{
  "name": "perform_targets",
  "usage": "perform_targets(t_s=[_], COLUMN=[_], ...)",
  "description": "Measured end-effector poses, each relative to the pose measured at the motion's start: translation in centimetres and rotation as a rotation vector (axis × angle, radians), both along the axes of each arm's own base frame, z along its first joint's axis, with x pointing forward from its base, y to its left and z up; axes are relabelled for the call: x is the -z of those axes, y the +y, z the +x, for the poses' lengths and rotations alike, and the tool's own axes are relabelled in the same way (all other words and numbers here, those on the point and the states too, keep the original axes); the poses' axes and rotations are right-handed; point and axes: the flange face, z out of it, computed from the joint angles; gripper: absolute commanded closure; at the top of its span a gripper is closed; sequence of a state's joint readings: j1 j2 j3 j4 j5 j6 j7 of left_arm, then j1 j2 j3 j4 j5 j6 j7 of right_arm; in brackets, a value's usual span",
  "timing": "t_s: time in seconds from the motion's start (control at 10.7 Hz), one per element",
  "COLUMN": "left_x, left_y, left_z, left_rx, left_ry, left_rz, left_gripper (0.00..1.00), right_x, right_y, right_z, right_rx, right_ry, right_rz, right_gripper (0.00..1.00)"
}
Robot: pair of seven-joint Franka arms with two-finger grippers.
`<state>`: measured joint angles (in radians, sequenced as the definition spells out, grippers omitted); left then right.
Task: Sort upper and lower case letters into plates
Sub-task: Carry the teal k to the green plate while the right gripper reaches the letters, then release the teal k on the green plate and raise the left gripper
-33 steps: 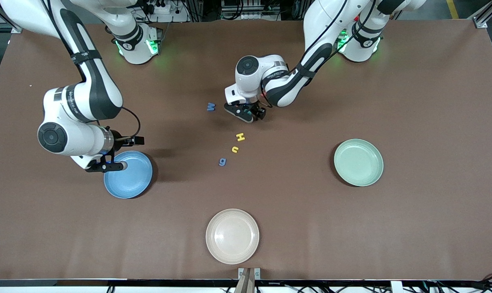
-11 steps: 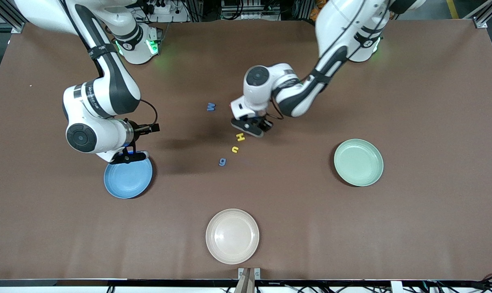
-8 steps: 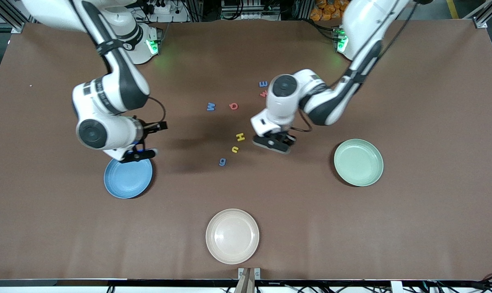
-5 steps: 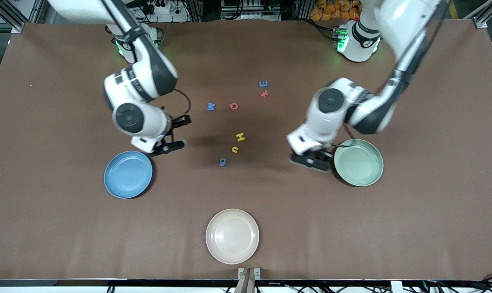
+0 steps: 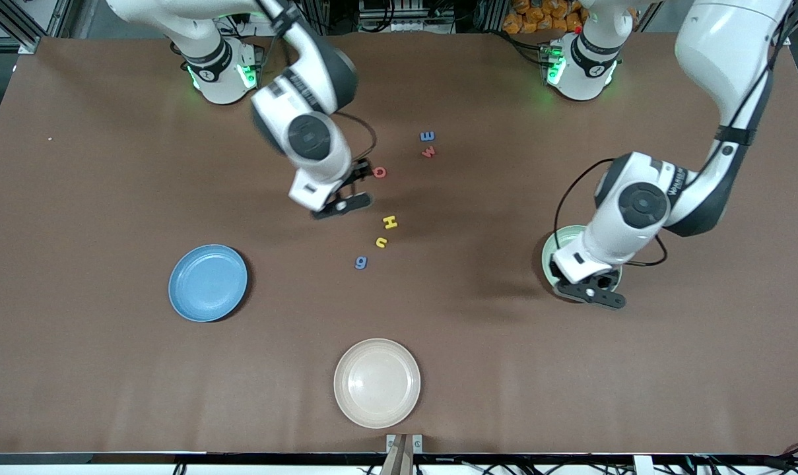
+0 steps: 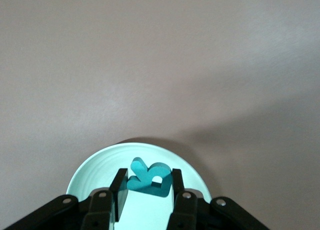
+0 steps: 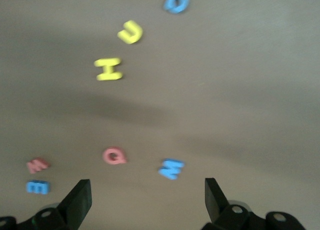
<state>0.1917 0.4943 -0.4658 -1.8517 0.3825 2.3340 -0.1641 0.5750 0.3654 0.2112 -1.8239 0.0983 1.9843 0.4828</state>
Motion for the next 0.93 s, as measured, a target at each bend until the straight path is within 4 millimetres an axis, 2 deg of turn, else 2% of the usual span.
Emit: perform_targets(t_s=[0.19,0.28,0.37,0.47,0.65,0.84,0.93], left_x=[2.3,3.5,4.7,5.6,5.8,3.9,1.6], left_y=[3.0,4.5,6.0,7.1,7.3,5.6,4.2], left_z=[0.1,-0.1,-0.3,-0.5,-0.6,-0.3,-0.1], left_rx=[-0.011,-0.013,-0.021,-0.024,-0.027,-0.002,0.014], left_ry=[0.044,0.068,0.092,0.110,0.129,0.152,0.165], left_rz=[-0.002,-0.003,-0.005,-0.009,-0.006,0.007,0.022], left_gripper=[1.00,0.92,0.01,0.00,0.00,0.00,0.00], right_x=[1.4,2.1,3.0,3.8,5.0,6.8,7.9], right_y=[4.5,6.0,7.4,8.4,10.1,11.8,12.5], right_z=[-4.1,-5.7,-7.2,-8.3,-10.0,-12.7,-14.6], right_rx=[-0.002,0.000,0.008,0.020,0.036,0.035,0.035], right_ry=[-0.006,-0.007,-0.009,-0.013,-0.004,-0.012,-0.021], right_rz=[0.007,0.008,0.005,0.007,0.037,0.061,0.065], right_gripper=[0.00,0.00,0.00,0.00,0.00,0.00,0.00])
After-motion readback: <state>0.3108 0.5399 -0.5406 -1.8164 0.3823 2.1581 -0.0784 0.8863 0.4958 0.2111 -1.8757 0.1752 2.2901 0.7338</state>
